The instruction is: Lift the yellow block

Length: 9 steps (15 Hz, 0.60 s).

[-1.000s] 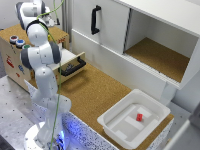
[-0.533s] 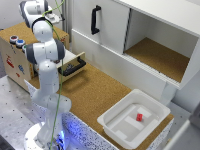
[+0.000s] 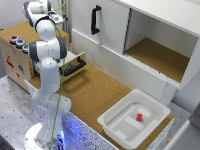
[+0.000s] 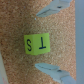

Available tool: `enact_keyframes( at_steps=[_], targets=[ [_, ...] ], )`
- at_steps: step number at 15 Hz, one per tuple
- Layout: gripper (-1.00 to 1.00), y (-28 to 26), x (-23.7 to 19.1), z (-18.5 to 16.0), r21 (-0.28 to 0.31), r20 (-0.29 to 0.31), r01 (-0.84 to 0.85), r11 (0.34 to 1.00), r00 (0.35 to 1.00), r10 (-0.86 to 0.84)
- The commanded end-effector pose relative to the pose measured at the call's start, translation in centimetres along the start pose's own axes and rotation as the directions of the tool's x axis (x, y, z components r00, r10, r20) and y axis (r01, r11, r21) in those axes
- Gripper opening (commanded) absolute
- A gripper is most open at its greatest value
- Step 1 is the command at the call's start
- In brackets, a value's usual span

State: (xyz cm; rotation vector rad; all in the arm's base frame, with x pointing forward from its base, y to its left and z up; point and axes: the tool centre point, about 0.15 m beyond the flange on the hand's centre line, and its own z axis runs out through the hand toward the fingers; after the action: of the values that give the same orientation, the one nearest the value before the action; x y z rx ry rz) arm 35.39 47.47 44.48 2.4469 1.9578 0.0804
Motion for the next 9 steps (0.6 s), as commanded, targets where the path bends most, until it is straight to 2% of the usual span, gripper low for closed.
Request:
enact_keyframes(
  at_steps=[1,2,9],
  targets=[
    [1.00,1.6,2.5,1.0,0.061,0.143,0.021,0.998,0.989,-0.030],
    [-1.00,1.5,2.6,1.1,0.051,0.147,0.028,0.998,0.989,-0.035],
    [-1.00,1.1,1.3,0.8,0.061,0.170,-0.001,0.998,0.985,-0.009]
  ],
)
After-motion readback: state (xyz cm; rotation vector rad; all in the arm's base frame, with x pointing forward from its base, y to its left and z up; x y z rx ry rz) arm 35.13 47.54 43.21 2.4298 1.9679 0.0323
